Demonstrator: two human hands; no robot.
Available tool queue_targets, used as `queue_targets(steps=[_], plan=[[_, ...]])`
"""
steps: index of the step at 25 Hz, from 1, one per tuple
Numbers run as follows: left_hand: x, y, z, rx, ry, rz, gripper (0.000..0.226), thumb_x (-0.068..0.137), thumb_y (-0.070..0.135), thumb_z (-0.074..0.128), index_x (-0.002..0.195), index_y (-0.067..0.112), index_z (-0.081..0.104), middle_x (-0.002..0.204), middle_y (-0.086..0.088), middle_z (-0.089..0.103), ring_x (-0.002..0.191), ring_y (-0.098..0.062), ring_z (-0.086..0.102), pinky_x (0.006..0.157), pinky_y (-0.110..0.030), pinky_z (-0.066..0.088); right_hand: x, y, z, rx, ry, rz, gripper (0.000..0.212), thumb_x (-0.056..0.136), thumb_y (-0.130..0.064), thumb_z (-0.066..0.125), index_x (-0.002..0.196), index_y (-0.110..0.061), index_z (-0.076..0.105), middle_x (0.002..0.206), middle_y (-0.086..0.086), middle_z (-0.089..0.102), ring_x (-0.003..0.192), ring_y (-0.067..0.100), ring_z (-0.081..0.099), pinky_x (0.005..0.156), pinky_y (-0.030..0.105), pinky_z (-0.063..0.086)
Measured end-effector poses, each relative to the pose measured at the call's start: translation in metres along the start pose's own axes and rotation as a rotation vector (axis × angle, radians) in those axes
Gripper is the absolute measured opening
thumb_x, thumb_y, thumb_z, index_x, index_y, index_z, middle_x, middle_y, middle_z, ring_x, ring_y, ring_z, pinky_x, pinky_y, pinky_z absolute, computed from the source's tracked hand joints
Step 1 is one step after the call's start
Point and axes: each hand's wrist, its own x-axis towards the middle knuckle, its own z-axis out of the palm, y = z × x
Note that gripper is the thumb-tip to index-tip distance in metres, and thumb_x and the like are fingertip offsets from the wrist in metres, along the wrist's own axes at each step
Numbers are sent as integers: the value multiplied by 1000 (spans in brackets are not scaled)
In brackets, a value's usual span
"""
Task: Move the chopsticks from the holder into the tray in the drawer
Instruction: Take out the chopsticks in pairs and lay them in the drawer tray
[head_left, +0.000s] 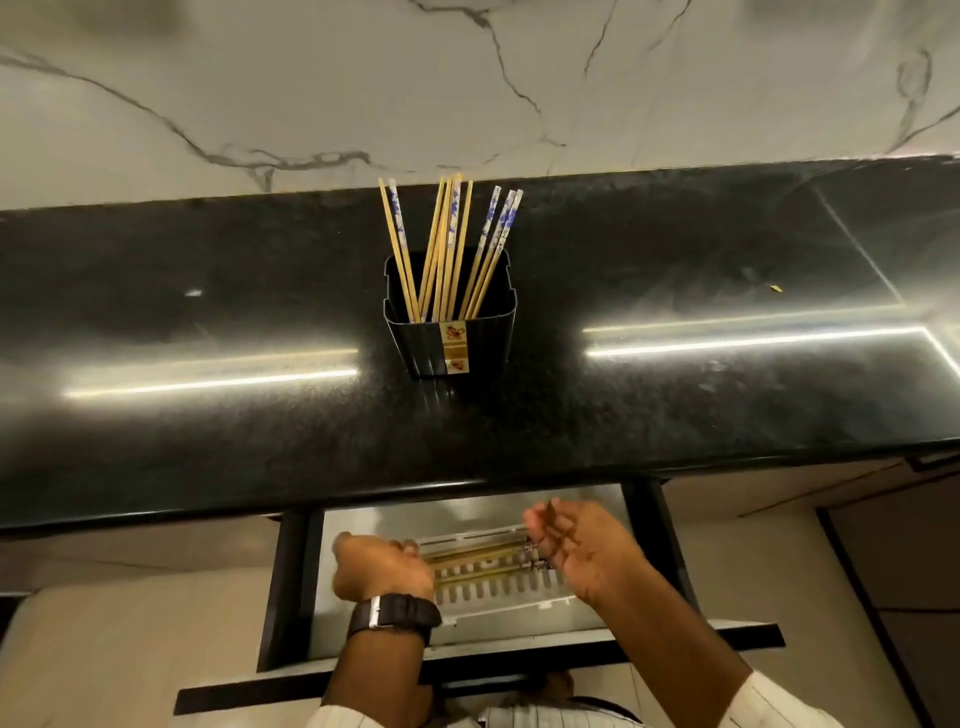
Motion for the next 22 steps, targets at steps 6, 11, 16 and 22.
queue_targets(steps=[6, 11, 16, 22], plan=[[-58, 62, 19, -128, -399, 226, 40, 97, 35, 54, 61, 25, 40, 56, 7, 32, 45, -11, 28, 41, -25, 23, -82, -39, 32, -144, -108, -818, 16, 101, -24, 66, 97, -10, 74, 70, 3, 74, 56, 11, 69, 50, 20, 56], [-104, 77, 57, 38, -770, 375, 39, 101, 30, 55, 63, 20, 56, 56, 4, 49, 47, -10, 47, 47, -26, 40, -96, -76, 102, -314, -156, -1211, 8, 98, -20, 69, 95, -17, 75, 78, 2, 78, 68, 8, 74, 61, 21, 61], [-131, 78, 93, 240, -969, 412, 45, 109, 35, 36, 122, 6, 69, 112, -11, 79, 106, -22, 74, 96, -37, 54, -59, -116, 164, -404, -28, -1164, 35, 94, -10, 72, 128, -14, 68, 113, -1, 75, 108, 16, 74, 92, 27, 61], [-127, 77, 130, 322, -988, 274, 57, 108, 45, 34, 137, 4, 60, 128, -15, 72, 122, -28, 66, 114, -45, 43, -25, -165, 211, -541, -47, -860, 71, 90, -15, 80, 152, -8, 46, 127, 10, 69, 113, 24, 69, 95, 38, 58]])
